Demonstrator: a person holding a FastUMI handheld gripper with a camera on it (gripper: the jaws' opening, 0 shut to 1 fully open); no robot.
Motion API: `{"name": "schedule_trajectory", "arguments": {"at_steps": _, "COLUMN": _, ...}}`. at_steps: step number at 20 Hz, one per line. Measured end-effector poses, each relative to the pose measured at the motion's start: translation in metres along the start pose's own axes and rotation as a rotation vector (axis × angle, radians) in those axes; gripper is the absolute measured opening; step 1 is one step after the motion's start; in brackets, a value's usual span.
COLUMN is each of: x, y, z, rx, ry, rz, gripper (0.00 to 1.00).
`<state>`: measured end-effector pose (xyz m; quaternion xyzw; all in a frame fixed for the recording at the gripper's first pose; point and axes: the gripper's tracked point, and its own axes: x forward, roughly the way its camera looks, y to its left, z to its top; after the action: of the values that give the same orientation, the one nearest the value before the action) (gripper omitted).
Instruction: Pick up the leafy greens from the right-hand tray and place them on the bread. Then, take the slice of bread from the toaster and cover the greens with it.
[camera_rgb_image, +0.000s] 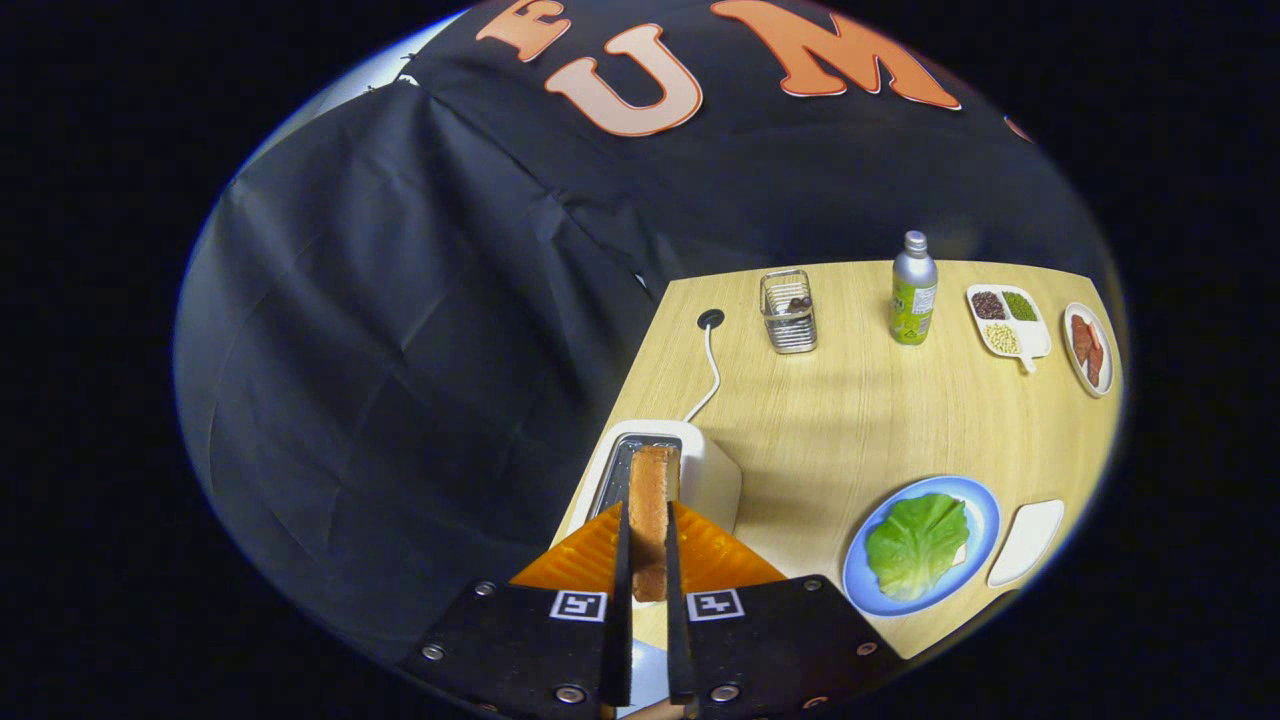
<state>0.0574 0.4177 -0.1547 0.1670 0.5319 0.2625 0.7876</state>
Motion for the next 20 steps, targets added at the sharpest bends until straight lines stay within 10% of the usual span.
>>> {"name": "schedule_trajectory", "arguments": {"at_steps": 20, "x": -0.031, "y": -0.152, "z": -0.045, "rx": 0.104, "ry": 0.005, "rz": -0.001, "gripper": 0.15}}
